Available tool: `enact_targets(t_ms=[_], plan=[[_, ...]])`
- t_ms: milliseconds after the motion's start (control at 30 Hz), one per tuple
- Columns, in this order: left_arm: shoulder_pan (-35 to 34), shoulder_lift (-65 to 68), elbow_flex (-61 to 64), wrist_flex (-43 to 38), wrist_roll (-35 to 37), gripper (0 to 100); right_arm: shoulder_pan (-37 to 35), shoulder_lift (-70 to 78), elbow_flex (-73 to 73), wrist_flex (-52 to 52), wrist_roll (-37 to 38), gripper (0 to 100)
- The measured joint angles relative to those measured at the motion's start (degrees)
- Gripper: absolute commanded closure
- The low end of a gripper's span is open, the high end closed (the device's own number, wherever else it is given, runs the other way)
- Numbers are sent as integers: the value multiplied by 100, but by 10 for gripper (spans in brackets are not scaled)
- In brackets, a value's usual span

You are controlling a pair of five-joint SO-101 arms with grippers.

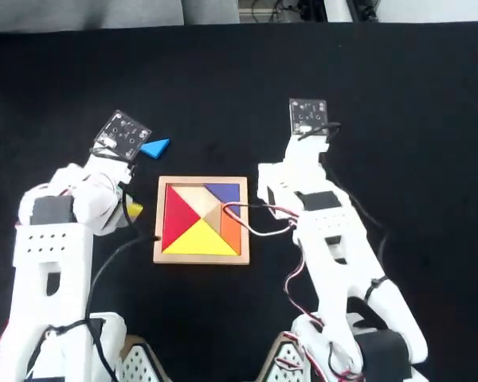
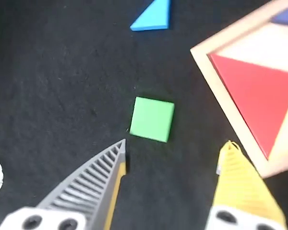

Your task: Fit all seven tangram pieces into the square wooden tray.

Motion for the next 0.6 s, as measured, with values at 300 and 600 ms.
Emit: enact_targets(t_ms=[300, 600], plan=[[-132, 1697, -949, 607, -466, 700, 9, 26, -105, 0, 0, 984], [-308, 3921, -2242, 607, -501, 696, 9, 26, -105, -9, 308, 984]])
